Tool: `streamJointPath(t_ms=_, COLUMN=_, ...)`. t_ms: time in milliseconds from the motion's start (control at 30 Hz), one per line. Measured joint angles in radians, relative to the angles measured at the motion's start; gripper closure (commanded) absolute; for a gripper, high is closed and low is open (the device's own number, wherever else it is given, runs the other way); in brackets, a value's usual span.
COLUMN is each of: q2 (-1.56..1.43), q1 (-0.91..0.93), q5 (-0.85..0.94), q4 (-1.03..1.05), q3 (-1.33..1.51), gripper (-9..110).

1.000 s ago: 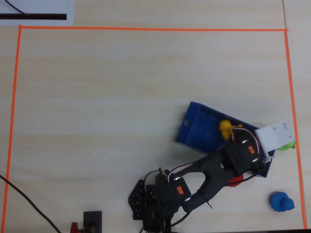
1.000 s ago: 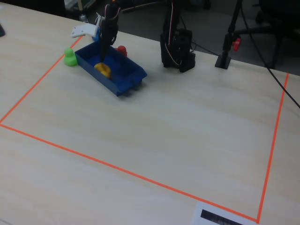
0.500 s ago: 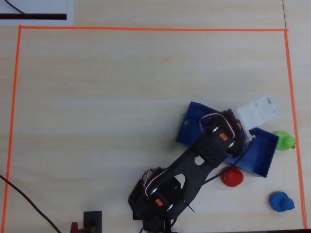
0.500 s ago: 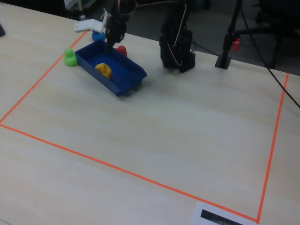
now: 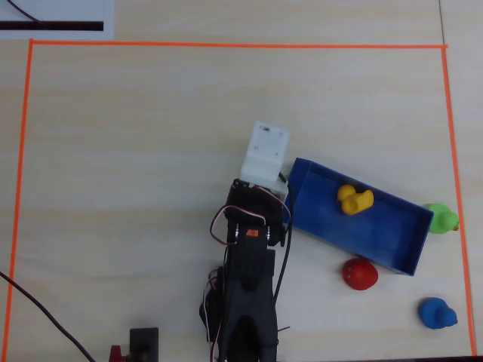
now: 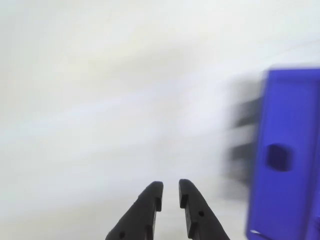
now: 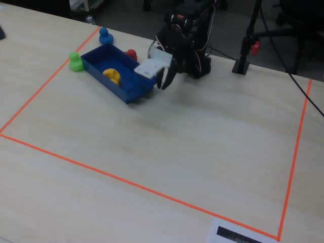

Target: Grasp yellow duck and put it into box.

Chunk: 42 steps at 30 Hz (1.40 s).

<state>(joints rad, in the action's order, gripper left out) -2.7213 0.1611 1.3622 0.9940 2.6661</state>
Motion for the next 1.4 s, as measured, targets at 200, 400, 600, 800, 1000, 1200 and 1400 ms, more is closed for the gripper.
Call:
streamJointPath(t_ms=200, q2=-0.318, q1=-0.120, q5=0.054, q4=0.084, q3=0.258, gripper=101)
streamJointPath(t_ms=400, q2=-0.492, q1=-0.183, q5=0.061, q4=0.187, q3=0.354, gripper=101)
streamJointPath(t_ms=600, q2=-0.584, q1=-0.190, q5=0.061, q4=0.314, q3=0.426, gripper=101)
streamJointPath(t_ms=800, q2=-0.591, q1=-0.189, q5=0.066, q4=0.325, q3=0.442, gripper=101)
streamJointPath(t_ms=1000, q2=-0.591, q1=-0.181, q5=0.064, q4=0.325, q3=0.442, gripper=89)
streamJointPath(t_ms=1200, q2=-0.591, q1=-0.179, q5=0.064, q4=0.325, q3=0.442, gripper=89)
streamJointPath(t_ms=1400, q2=-0.591, q1=-0.172, q5=0.064, q4=0.325, q3=0.442, gripper=89)
